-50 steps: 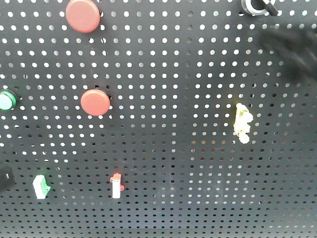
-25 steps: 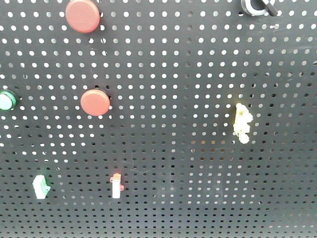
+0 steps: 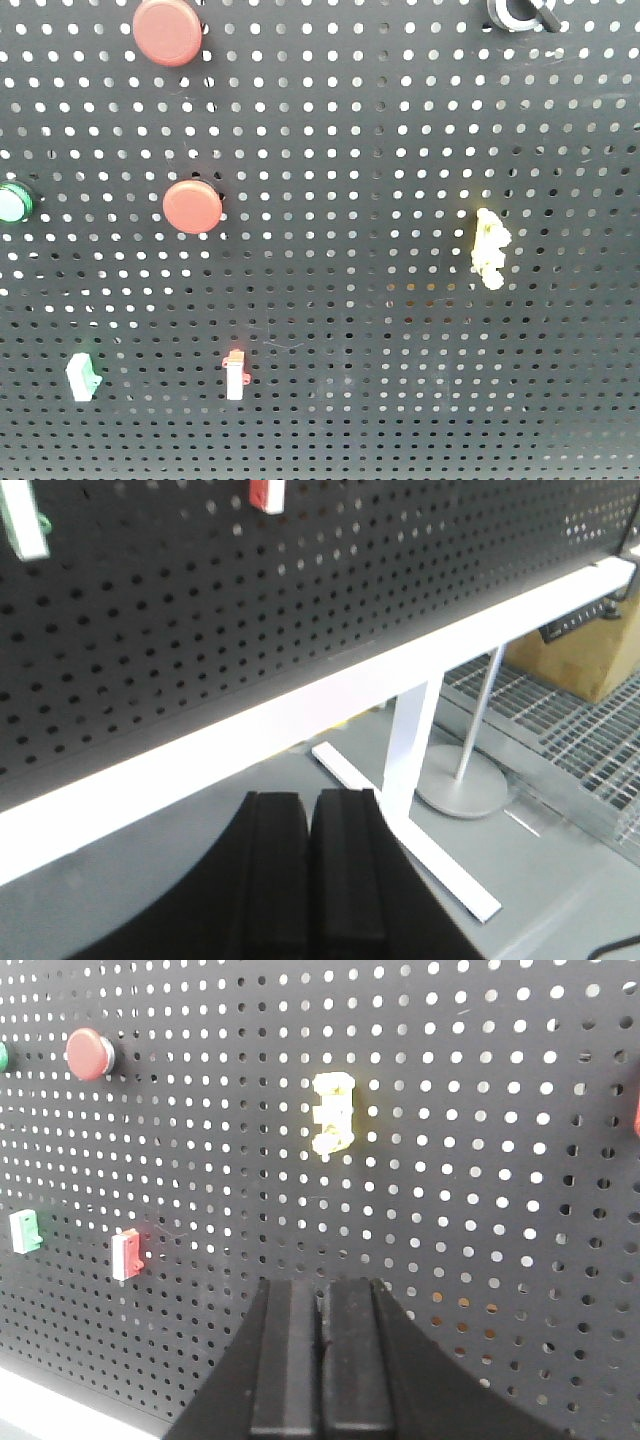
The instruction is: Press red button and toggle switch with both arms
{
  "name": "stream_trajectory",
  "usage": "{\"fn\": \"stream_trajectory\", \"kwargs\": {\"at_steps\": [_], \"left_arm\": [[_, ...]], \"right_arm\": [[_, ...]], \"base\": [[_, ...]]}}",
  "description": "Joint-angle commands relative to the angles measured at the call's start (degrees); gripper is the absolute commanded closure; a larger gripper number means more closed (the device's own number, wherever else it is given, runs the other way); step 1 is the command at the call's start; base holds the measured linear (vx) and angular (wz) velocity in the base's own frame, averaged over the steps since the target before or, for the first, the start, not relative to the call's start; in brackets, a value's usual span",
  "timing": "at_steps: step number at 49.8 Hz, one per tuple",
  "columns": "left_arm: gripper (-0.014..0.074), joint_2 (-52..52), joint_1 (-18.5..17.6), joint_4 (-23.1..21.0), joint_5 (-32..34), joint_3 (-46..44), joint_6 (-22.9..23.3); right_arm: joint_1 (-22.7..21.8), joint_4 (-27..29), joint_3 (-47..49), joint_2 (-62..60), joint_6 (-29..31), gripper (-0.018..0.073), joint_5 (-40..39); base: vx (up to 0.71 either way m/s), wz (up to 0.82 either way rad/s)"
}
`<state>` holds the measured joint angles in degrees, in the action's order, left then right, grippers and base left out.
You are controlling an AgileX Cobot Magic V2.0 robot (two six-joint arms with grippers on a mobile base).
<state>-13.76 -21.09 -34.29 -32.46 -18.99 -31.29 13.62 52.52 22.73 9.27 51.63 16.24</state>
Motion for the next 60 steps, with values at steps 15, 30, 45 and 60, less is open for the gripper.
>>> {"fn": "stream_trajectory", "kwargs": {"at_steps": [15, 30, 45, 60], "left_arm": [[0.0595, -0.32, -0.08, 0.48, 3.66, -0.77, 0.46], [0.0595, 14.25, 8.86, 24.24, 22.11, 13.94, 16.20], [0.0595, 14.95, 11.27, 29.61, 30.17, 22.54, 23.38], [0.0595, 14.76, 11.27, 29.54, 30.13, 22.54, 23.38]], "right_arm": [[0.04, 0.90, 1.49, 0.74, 0.14, 0.0562, -2.58], [0.04, 0.90, 1.49, 0.74, 0.14, 0.0562, -2.64], [0.04, 0.90, 1.49, 0.60, 0.14, 0.0562, -2.27], [0.04, 0.90, 1.49, 0.60, 0.14, 0.0562, -2.27]], "base": [[0.00, 0.00], [0.00, 0.00], [0.00, 0.00], [0.00, 0.00]]}}
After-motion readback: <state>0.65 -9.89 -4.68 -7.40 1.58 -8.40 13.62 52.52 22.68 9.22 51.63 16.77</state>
